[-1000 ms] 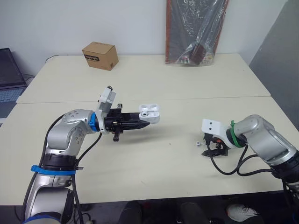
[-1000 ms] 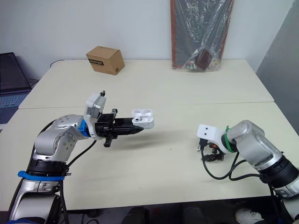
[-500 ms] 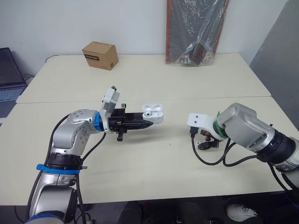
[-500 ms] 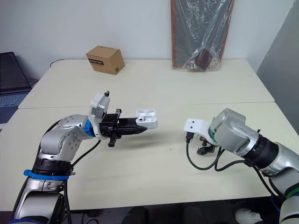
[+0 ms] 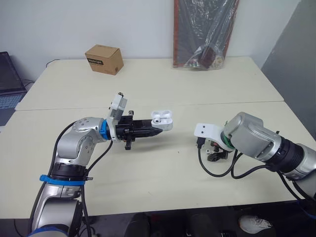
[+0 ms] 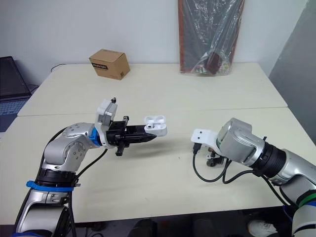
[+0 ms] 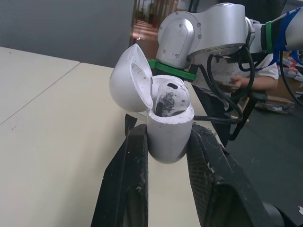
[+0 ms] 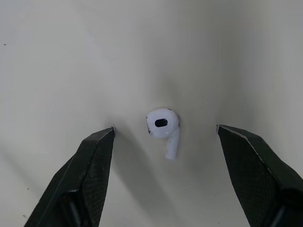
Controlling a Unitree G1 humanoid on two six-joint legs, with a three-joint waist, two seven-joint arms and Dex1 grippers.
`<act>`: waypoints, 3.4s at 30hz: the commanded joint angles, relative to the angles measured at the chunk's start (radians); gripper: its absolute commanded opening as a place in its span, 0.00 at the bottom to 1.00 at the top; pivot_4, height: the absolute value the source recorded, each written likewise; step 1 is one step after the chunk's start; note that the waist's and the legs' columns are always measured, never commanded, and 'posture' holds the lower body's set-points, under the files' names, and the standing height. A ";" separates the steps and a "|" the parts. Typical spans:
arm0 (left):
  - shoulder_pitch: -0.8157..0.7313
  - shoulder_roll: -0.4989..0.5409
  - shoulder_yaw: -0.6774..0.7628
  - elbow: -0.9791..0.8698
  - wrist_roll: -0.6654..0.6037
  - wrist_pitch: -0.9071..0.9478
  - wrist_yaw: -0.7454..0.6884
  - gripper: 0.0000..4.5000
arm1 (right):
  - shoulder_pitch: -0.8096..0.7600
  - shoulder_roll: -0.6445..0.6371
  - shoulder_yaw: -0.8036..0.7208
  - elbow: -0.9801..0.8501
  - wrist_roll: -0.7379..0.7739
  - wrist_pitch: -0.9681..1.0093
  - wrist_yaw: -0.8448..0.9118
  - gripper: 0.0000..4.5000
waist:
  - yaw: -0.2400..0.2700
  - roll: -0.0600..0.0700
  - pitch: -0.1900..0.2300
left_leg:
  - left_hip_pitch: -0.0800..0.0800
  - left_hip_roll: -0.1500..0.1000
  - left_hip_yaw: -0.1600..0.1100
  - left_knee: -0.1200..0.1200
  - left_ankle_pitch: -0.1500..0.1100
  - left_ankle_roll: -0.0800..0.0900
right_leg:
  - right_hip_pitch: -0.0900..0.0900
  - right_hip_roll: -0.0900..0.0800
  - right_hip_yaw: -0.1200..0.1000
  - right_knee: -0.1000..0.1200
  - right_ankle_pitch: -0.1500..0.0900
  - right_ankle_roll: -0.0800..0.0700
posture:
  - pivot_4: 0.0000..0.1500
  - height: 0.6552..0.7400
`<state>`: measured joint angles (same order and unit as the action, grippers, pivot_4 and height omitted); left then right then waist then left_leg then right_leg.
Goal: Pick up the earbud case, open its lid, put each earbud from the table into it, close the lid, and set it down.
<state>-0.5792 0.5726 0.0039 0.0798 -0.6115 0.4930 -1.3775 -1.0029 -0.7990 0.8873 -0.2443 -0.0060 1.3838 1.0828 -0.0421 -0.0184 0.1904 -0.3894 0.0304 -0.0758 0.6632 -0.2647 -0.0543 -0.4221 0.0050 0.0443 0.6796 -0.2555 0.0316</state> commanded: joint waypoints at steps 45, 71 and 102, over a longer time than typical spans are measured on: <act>-0.005 -0.010 0.005 -0.036 -0.006 -0.012 0.023 0.18 | -0.056 0.017 0.037 -0.005 0.156 0.048 -0.145 0.08 | -0.014 0.000 0.000 | 0.000 0.000 0.000 0.000 0.000 0.000 | 0.000 0.000 0.000 0.000 0.000 0.000 | 1.00 1.00; -0.032 -0.045 0.006 0.109 0.042 -0.118 0.023 0.18 | 0.408 0.491 -0.968 -0.534 0.247 0.100 -0.483 0.08 | -0.004 0.000 0.000 | -0.004 0.000 -0.003 -0.002 0.000 0.000 | -0.003 0.001 -0.002 0.000 0.000 0.000 | 1.00 1.00; -0.143 -0.146 0.017 0.250 0.101 -0.183 0.047 0.18 | 0.309 0.764 -0.905 -0.431 0.369 -0.158 -0.790 0.08 | -0.014 0.000 0.000 | -0.004 0.000 -0.002 -0.002 0.000 0.000 | -0.002 0.000 -0.001 0.000 0.001 -0.001 | 1.00 1.00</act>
<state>-0.6968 0.4329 0.0046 0.3324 -0.5030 0.3233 -1.3367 -0.6804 -0.0396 -0.0156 -0.6577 0.3390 1.2518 0.3001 -0.0559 -0.0182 0.1904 -0.3931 0.0303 -0.0775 0.6615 -0.2645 -0.0544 -0.4243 0.0051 0.0433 0.6791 -0.2549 0.0302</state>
